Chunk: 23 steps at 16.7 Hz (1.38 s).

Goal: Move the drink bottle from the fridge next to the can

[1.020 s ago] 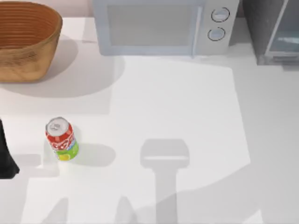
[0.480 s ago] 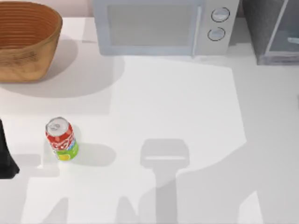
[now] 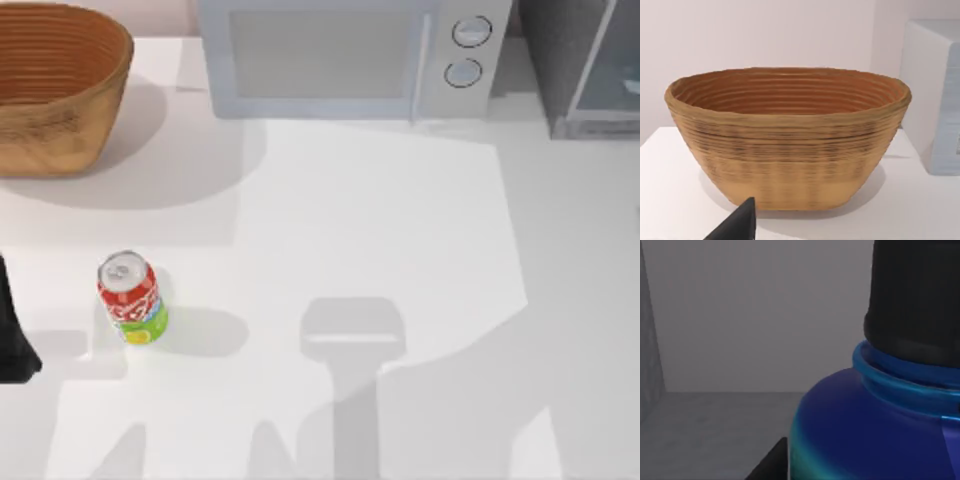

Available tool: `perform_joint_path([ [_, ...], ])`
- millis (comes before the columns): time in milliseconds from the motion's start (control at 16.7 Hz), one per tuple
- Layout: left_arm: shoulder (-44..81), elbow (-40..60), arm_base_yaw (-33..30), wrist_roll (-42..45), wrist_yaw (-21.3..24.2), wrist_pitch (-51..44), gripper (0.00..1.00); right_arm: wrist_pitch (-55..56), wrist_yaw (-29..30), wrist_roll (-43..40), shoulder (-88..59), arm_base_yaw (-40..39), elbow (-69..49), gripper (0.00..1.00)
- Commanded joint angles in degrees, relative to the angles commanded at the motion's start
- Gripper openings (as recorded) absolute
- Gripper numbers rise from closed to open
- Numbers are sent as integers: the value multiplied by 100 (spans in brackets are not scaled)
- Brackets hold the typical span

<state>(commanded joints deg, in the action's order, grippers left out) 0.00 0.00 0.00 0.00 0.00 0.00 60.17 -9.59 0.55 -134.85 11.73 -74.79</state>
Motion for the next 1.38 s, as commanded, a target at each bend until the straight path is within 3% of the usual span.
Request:
perform_joint_path([
  [480, 0, 0, 0, 0, 0, 0, 100, 0, 0, 0, 0, 0, 0, 2],
  [1080, 0, 0, 0, 0, 0, 0, 100, -20, 1, 8, 34, 20, -2, 0],
  [1380, 0, 0, 0, 0, 0, 0, 100, -651, -6, 15, 563, 20, -90, 0],
])
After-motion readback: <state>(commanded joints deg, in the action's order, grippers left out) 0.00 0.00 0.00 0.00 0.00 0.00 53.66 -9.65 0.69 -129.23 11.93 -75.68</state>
